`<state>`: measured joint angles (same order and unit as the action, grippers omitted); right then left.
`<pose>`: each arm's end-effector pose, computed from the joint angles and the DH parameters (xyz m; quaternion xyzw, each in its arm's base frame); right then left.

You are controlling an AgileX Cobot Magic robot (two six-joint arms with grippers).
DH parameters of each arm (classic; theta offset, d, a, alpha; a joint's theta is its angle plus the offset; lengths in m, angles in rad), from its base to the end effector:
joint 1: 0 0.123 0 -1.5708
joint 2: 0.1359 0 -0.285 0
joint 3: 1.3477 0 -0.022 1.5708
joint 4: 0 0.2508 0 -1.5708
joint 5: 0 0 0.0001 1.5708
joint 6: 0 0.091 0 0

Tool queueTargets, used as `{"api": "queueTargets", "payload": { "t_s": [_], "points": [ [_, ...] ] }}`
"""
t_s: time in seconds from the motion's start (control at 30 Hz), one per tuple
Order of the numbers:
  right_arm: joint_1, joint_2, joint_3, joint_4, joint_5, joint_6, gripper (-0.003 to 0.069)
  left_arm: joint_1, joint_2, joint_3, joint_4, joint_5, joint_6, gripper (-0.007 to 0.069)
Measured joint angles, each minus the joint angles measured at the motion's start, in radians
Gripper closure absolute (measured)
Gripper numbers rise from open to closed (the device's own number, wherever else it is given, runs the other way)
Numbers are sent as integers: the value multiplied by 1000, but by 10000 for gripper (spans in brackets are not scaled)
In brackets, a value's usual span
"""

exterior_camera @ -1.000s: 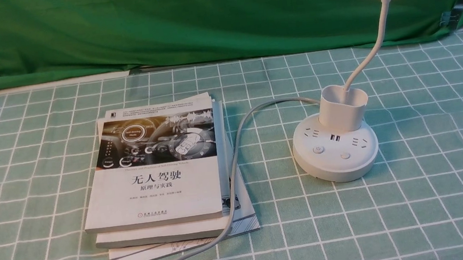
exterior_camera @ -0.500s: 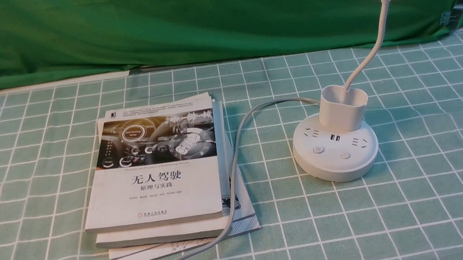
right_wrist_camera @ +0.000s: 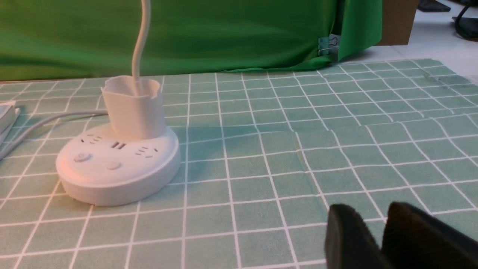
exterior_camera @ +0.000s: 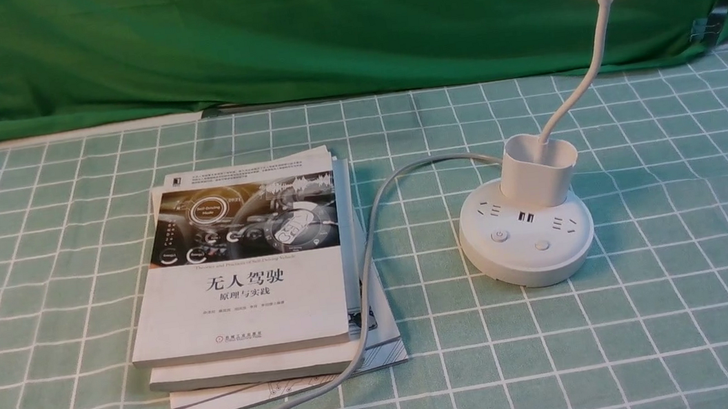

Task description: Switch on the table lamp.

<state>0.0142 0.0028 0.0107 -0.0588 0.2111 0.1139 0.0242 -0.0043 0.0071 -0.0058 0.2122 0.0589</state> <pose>0.0564 -0.0003 0.1903 0.0200 0.7536 0.0185 0.6568 0.0557 0.0012 0.1918 0.0113 0.7507 0.0251 0.6600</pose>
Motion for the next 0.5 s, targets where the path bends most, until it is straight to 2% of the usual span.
{"api": "queueTargets", "payload": {
  "t_s": [0.5],
  "points": [
    [0, 0, 0, 1, 0, 0, 421, 0, 0, 0, 0, 0, 0, 603]
  ]
}}
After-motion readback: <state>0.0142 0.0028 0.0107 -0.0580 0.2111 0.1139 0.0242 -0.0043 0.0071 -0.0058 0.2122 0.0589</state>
